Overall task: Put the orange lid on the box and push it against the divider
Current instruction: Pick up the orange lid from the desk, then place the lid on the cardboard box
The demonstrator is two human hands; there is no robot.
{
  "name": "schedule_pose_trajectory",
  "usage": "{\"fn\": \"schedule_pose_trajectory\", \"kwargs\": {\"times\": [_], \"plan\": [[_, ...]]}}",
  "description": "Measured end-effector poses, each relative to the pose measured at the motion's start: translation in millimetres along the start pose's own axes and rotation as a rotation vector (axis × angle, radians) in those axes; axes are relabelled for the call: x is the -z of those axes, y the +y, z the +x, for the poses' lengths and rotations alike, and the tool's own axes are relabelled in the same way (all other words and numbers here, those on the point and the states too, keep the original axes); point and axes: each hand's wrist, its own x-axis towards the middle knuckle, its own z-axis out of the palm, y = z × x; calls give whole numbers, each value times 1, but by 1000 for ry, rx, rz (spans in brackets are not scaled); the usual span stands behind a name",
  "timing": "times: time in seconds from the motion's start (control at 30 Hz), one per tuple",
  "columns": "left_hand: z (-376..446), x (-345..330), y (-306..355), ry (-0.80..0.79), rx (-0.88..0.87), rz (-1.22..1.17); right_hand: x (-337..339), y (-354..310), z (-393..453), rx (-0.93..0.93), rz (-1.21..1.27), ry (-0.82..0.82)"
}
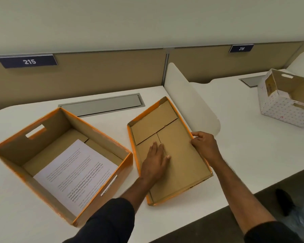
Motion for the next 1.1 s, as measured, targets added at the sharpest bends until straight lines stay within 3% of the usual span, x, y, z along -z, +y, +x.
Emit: {"fn": "schedule_pose_trajectory", "kwargs": {"times": [0.27, 0.47, 0.63, 0.73, 0.83, 1.0, 1.1], "plan": [[-3, 82, 84, 40, 95, -932, -32, -82, -43, 314, -187, 180], [-4, 139, 84, 82, 193, -1057, -74, -108, -82, 497, -177, 151], [-11, 158, 73, 237, 296, -1216, -98, -108, -96, 582, -64, 131], [-19, 168, 66, 316, 322, -1258, -100, -109, -88, 605, 4, -4], [-25, 178, 60, 382, 337, -1301, -95, -107, -68, 548, -13, -88], [-37, 206, 43, 469, 279, -1352, -88, -101, -21, 328, -239, -59], [-48, 222, 28, 512, 273, -1414, -92, -105, 2, 180, -162, -154]]}}
